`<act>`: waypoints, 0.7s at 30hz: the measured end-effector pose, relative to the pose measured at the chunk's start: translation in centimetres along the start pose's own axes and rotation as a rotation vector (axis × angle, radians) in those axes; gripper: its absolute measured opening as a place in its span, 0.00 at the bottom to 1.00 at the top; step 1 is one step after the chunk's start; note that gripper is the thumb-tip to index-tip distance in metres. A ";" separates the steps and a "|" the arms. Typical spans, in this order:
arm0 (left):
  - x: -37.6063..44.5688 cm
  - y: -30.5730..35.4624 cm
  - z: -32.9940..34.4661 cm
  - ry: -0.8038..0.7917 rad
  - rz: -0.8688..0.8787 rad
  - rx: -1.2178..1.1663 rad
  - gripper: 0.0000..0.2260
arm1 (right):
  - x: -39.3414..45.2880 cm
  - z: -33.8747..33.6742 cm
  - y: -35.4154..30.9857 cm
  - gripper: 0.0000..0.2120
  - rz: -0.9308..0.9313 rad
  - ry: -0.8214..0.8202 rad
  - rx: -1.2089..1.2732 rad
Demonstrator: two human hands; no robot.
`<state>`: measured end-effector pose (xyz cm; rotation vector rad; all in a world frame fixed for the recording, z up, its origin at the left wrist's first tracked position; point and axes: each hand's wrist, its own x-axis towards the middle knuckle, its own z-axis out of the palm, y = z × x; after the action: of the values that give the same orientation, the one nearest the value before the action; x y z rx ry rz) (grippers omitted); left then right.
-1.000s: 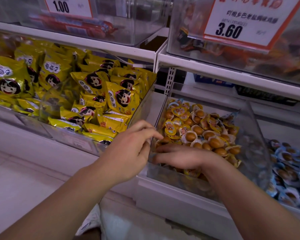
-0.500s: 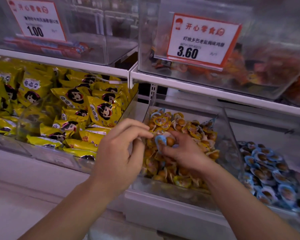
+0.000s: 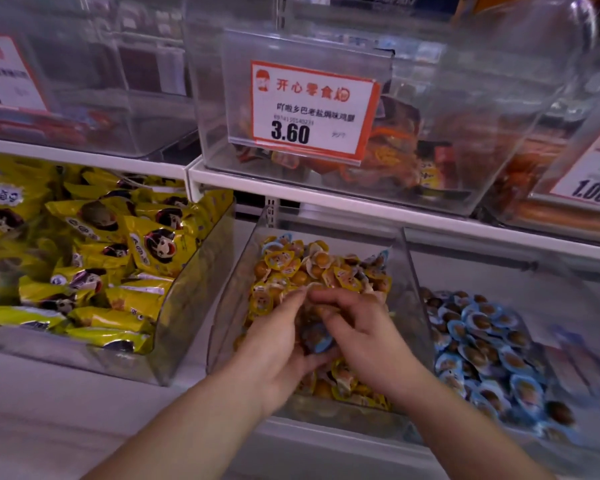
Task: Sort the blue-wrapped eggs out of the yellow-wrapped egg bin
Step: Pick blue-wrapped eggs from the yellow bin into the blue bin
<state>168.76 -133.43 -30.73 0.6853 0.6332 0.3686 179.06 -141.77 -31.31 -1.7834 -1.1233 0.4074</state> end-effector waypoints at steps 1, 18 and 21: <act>0.3 0.0 0.1 0.010 -0.002 -0.021 0.16 | -0.3 0.0 -0.1 0.13 -0.043 0.001 -0.036; -5.6 6.9 -8.2 0.345 0.739 0.653 0.11 | 2.1 4.9 -0.8 0.21 -0.358 -0.448 -0.603; -6.0 7.4 -8.6 0.314 0.737 0.594 0.11 | 3.5 5.6 0.2 0.22 -0.326 -0.529 -0.869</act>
<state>157.80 -127.10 -28.31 1.4540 0.7820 1.0050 177.14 -135.83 -33.50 -2.2126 -2.1687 0.1959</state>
